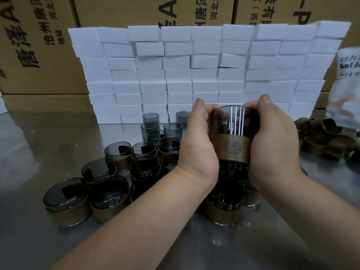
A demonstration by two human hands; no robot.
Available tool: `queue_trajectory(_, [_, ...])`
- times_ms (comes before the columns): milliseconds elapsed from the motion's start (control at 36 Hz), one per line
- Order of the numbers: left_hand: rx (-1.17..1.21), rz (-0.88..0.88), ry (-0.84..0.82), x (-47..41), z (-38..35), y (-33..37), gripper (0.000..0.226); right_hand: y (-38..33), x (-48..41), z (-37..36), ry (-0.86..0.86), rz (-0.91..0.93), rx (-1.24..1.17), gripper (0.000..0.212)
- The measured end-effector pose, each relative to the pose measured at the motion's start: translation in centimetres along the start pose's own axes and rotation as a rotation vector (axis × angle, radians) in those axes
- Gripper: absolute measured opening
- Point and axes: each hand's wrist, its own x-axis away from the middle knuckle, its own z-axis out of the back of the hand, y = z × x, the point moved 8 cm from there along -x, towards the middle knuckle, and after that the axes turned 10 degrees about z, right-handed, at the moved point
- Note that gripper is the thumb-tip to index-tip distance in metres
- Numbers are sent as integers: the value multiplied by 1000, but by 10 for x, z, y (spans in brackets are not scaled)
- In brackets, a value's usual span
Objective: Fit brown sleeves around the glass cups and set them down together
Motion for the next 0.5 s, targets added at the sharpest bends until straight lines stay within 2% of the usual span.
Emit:
queue_trajectory(250, [-44,-25,77,-1,9,-3,28,1,2,3,-7,14,67,47])
queue_trajectory(389, [-85,-35,73,-2,10,-4,35,-1,4,3,-11,68,90,50])
queue_trajectory(500, [-159,-52,111,-1,12,-3,33,2,8,5,4,65,78,42])
